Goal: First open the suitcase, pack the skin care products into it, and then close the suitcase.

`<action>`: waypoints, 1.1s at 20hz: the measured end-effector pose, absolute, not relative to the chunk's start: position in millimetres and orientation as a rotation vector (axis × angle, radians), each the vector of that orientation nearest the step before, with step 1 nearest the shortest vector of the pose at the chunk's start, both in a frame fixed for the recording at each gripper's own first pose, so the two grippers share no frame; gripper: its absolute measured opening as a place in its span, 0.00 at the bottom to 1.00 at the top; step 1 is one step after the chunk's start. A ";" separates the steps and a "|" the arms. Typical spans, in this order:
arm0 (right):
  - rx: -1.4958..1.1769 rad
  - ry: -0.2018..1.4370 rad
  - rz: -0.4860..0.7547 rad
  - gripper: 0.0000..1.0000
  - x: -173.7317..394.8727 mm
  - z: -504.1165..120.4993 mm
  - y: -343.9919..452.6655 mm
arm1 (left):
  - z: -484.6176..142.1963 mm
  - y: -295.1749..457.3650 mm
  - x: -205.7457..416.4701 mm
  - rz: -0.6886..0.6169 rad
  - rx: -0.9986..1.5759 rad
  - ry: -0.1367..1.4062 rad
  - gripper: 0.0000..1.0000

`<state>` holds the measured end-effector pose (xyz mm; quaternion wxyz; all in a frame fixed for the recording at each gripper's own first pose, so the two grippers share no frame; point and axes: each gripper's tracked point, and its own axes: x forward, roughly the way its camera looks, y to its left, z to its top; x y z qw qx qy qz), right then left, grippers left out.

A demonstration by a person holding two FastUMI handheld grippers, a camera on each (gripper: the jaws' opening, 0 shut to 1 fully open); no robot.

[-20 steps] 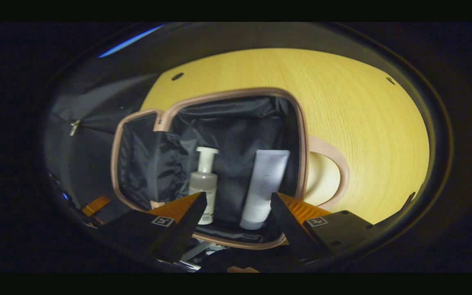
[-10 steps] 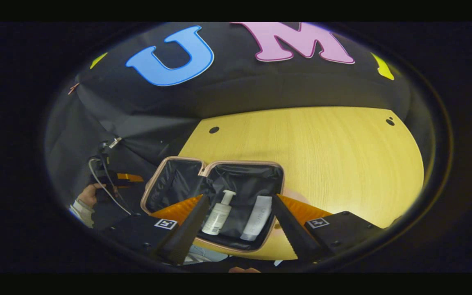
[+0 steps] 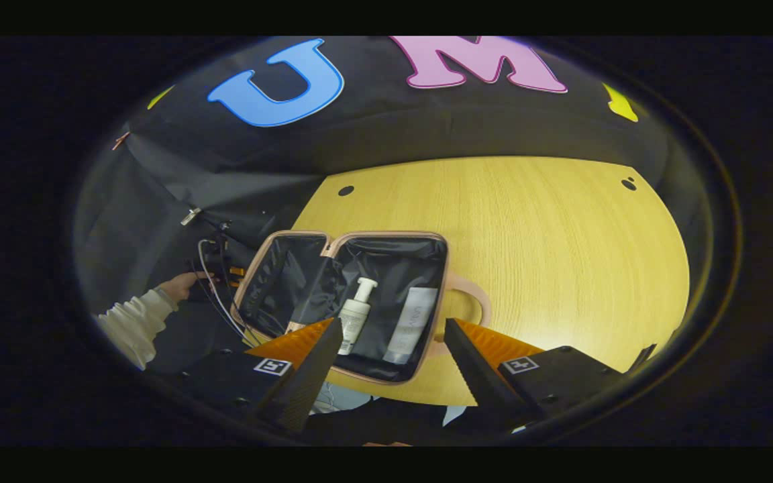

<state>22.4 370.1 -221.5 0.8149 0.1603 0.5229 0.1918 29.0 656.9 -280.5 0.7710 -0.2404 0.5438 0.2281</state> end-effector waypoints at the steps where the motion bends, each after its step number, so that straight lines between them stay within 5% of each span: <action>1: 0.345 1.107 0.405 0.97 24.1 -218.7 369.6 | -272.3 659.9 28.9 0.484 -0.467 1.161 0.20; 12: 0.355 0.946 0.426 0.97 36.0 -190.3 356.4 | -101.3 608.4 40.1 0.286 -0.194 0.839 0.12; 18: 0.357 0.881 0.458 0.97 25.5 -165.2 329.4 | 22.0 486.1 46.7 0.102 -0.212 0.619 0.10; 22: 0.400 0.783 0.442 0.97 29.3 -138.6 302.7 | 48.5 377.2 61.2 -0.078 -0.284 0.528 0.10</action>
